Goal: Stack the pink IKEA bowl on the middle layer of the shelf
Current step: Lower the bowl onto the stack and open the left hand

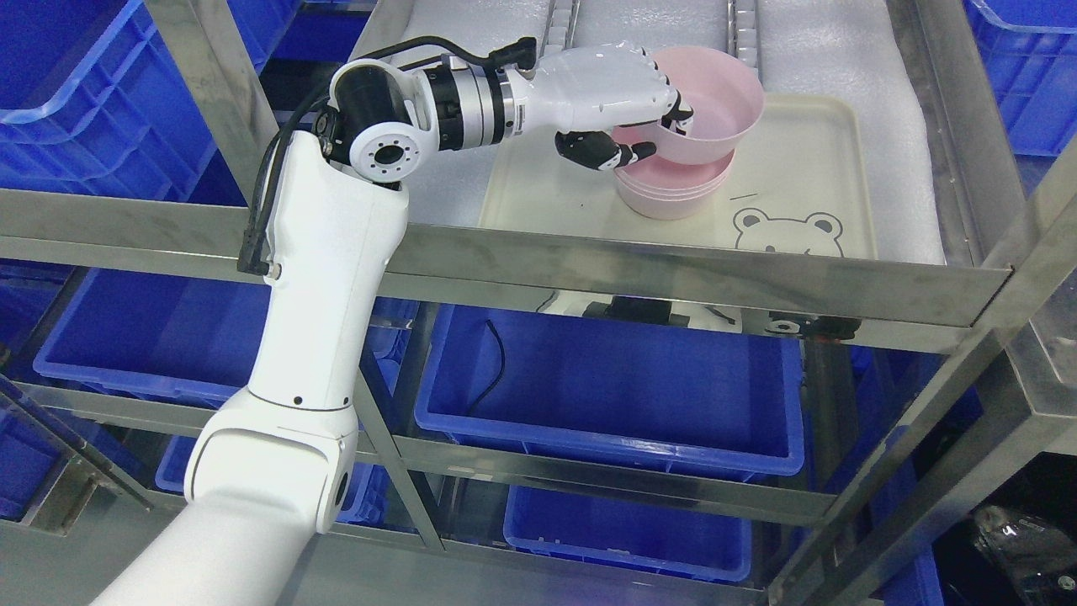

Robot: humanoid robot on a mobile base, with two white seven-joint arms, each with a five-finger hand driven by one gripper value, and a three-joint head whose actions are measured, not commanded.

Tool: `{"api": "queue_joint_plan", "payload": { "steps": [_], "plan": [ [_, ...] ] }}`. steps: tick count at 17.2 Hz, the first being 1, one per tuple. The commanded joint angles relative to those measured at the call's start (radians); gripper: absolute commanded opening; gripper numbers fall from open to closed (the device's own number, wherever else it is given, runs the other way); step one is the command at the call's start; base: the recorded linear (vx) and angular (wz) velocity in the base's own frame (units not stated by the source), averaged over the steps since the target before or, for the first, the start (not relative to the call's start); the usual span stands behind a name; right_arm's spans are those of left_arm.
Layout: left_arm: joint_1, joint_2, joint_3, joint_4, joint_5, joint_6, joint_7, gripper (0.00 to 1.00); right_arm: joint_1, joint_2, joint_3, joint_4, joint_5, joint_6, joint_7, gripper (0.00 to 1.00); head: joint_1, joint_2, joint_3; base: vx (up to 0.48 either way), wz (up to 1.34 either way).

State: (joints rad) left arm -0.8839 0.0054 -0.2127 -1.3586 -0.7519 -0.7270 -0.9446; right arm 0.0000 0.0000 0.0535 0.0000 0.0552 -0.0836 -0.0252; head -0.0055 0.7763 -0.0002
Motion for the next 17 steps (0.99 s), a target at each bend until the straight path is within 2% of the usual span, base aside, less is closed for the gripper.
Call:
{"api": "queue_joint_plan", "payload": {
  "steps": [1, 6, 10, 12, 15, 17],
  "plan": [
    [0.03, 0.036, 0.006, -0.02, 0.01, -0.005, -0.003, 0.04, 0.023, -0.017, 0.0, -0.017, 0.0, 0.001, -0.001, 1.0, 0.0, 0.0, 0.0, 0.0, 0.0],
    [0.023, 0.056, 0.009, -0.014, 0.008, -0.005, -0.003, 0.05, 0.023, -0.017, 0.0, -0.017, 0.0, 0.001, -0.001, 1.0, 0.0, 0.0, 0.0, 0.0, 0.0],
    [0.019, 0.031, 0.009, -0.013, 0.009, -0.006, -0.002, 0.15, 0.023, -0.017, 0.0, -0.017, 0.0, 0.001, -0.001, 1.0, 0.0, 0.0, 0.0, 0.0, 0.0],
    [0.019, 0.012, 0.009, -0.01, 0.008, -0.006, 0.0, 0.25, 0.023, -0.017, 0.0, -0.017, 0.0, 0.001, -0.001, 1.0, 0.0, 0.0, 0.0, 0.0, 0.0],
    [0.02, 0.012, 0.01, -0.002, 0.006, -0.006, 0.006, 0.52, 0.023, -0.017, 0.0, -0.017, 0.0, 0.001, -0.001, 1.0, 0.0, 0.0, 0.0, 0.0, 0.0],
    [0.02, 0.012, 0.013, -0.002, 0.006, -0.006, 0.006, 0.56, 0.023, -0.017, 0.0, -0.017, 0.0, 0.001, -0.001, 1.0, 0.0, 0.0, 0.0, 0.0, 0.0]
  ]
}}
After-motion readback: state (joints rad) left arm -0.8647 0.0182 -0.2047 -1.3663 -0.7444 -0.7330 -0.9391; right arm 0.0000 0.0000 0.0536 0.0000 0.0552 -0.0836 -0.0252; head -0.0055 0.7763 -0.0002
